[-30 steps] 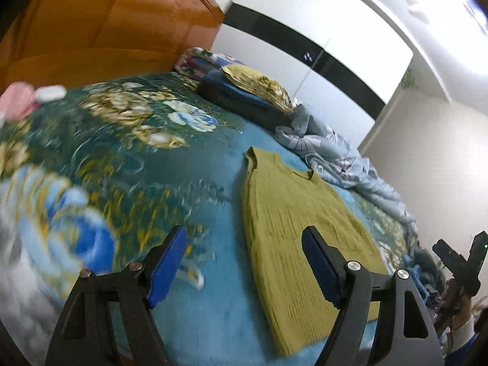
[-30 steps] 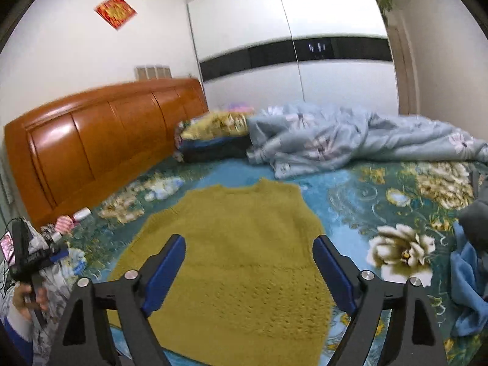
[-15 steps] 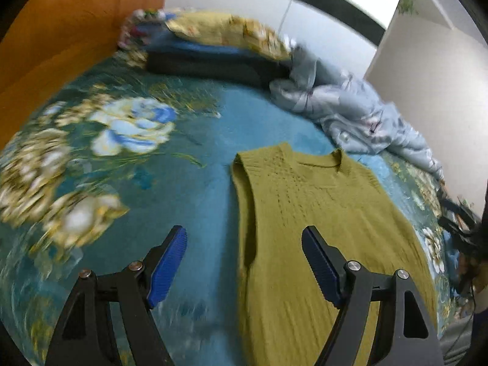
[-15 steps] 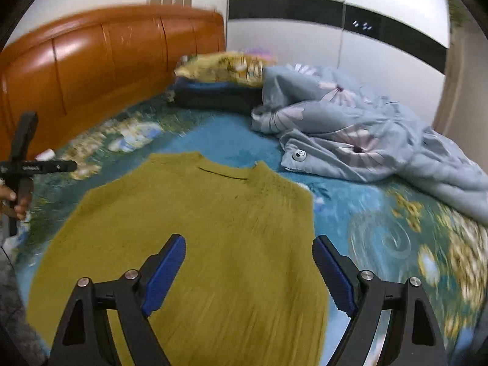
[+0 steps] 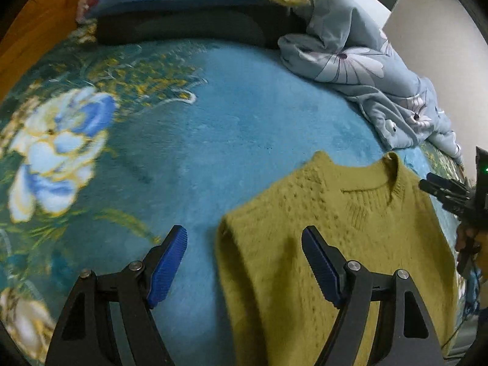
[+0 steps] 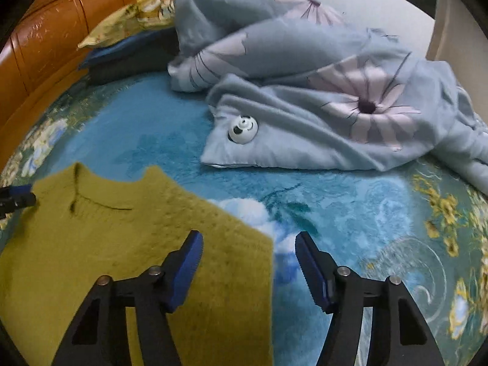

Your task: Fold clothes

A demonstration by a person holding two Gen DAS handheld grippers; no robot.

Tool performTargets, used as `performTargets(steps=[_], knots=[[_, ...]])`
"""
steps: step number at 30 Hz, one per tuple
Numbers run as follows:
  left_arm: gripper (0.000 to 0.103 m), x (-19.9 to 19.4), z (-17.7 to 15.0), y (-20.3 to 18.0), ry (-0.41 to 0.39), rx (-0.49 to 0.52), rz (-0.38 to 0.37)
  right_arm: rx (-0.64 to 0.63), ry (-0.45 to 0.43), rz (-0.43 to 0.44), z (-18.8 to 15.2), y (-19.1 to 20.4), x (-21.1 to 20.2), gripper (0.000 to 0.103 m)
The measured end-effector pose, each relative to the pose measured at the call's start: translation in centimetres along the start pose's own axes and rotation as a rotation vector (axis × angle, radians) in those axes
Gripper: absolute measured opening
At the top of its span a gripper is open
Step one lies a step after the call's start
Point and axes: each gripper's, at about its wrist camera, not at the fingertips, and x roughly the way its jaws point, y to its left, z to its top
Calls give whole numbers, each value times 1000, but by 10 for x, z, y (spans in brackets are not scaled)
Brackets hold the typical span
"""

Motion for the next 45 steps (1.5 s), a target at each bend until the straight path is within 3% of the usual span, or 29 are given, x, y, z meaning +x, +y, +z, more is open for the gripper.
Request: performTargets(steps=[4, 6, 7, 8, 9, 10, 12, 15, 20, 27, 32, 35, 40, 45], knots=[[79, 8, 7, -3, 34, 30, -14, -1, 19, 31, -1, 0, 16, 65], [77, 7, 9, -2, 28, 14, -44, 15, 10, 57, -1, -1, 17, 57], [64, 5, 9, -3, 17, 10, -57, 23, 9, 70, 0, -1, 17, 54], [43, 4, 9, -4, 9, 11, -55, 28, 10, 78, 0, -1, 17, 50], [33, 4, 9, -5, 5, 10, -44, 35, 9, 83, 0, -2, 15, 46], [12, 2, 8, -6, -3, 8, -31, 41, 6, 91, -1, -3, 13, 43], [11, -5, 6, -10, -30, 14, -12, 55, 1, 109, -2, -6, 8, 17], [11, -23, 5, -15, -78, 18, -2, 57, -30, 132, -3, -7, -16, 15], [11, -94, -7, -32, -220, 85, -47, -4, -147, 142, -4, 1, -88, 15], [11, -203, -72, -67, -402, 229, -112, -63, -334, 181, -50, 14, -211, 15], [11, -244, -173, -80, -481, 286, -139, -103, -409, 210, -134, 18, -281, 15], [11, -246, -232, -83, -495, 310, -123, -113, -387, 229, -195, 23, -295, 15], [11, -219, -320, -85, -428, 245, -96, -114, -281, 242, -305, 36, -285, 15], [14, -192, -371, -82, -345, 147, -68, -53, -176, 224, -367, 38, -256, 15]])
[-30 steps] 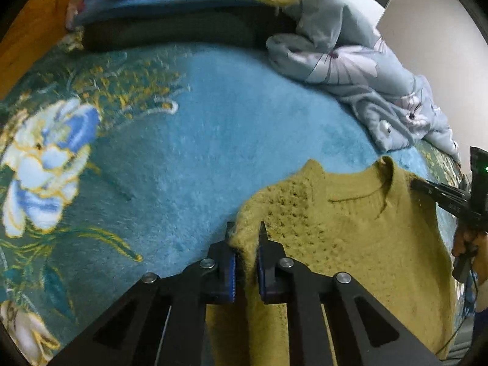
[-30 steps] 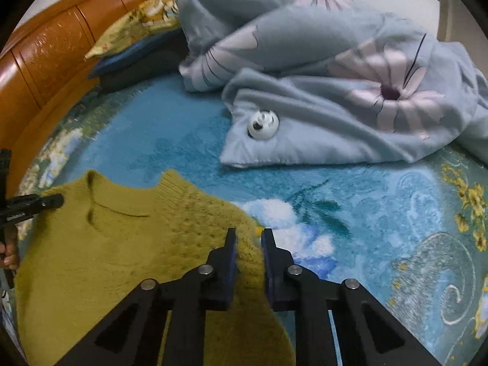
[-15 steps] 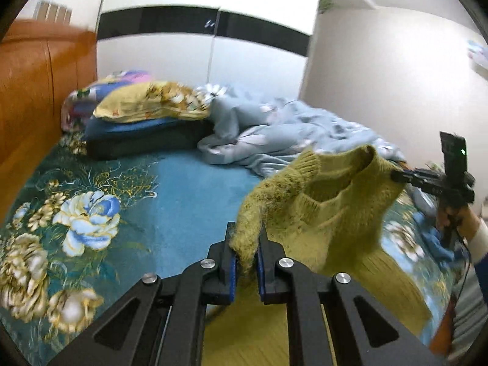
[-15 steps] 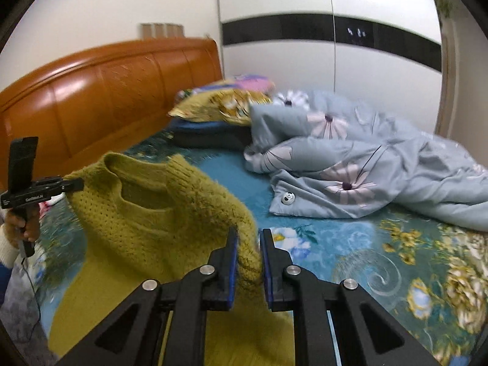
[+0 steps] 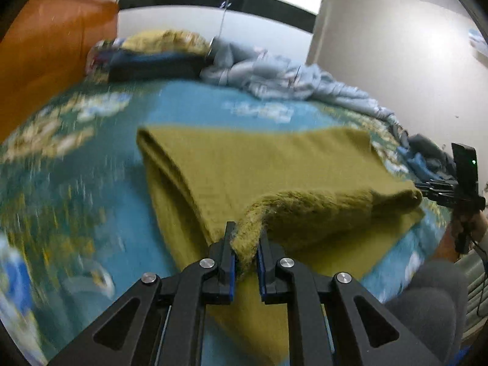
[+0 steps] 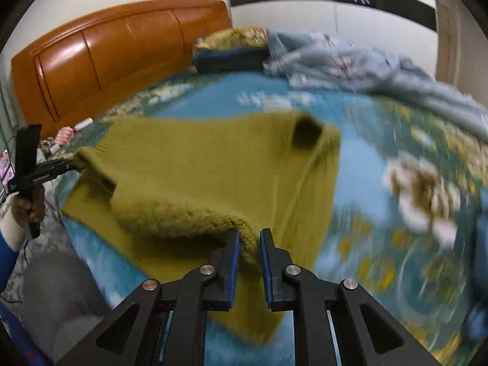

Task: Fold clothes
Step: 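Fold the sweater side over toward its middle with both grippers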

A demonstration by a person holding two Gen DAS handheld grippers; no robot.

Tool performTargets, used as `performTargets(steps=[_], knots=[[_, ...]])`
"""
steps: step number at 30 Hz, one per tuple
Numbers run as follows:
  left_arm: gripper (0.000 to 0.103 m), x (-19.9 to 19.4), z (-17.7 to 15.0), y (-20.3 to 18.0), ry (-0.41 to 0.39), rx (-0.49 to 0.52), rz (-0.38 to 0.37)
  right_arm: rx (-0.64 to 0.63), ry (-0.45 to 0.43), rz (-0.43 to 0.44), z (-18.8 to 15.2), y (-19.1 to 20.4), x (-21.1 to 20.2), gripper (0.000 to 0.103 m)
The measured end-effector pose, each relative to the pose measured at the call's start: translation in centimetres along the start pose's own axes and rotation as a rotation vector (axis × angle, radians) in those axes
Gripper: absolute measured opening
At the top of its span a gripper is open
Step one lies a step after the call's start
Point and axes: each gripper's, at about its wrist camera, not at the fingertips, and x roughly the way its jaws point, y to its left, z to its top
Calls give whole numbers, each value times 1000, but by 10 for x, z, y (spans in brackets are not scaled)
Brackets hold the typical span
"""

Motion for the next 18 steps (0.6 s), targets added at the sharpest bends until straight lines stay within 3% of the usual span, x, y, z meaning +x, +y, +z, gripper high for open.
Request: performTargets(steps=[7, 9, 10, 11, 12, 15, 18], knots=[[26, -23, -30, 5, -15, -196, -28, 93, -2, -26, -38, -1, -16, 16], [34, -26, -35, 9, -2, -281, -84, 142, -23, 1, -40, -1, -22, 29], [42, -27, -37, 12, 3, -326, -118, 170, -36, 19, -41, -1, -25, 35], [52, -26, -38, 15, 4, -376, -159, 198, -47, 41, -41, -1, -26, 50], [54, -25, -39, 18, 5, -431, -197, 230, -57, 73, -39, 1, -25, 63], [57, -15, -42, 28, 13, -602, -280, 307, -77, 171, -33, 6, -17, 66], [58, -6, -40, 29, 45, -667, -285, 415, -75, 237, -23, 1, -2, 66]])
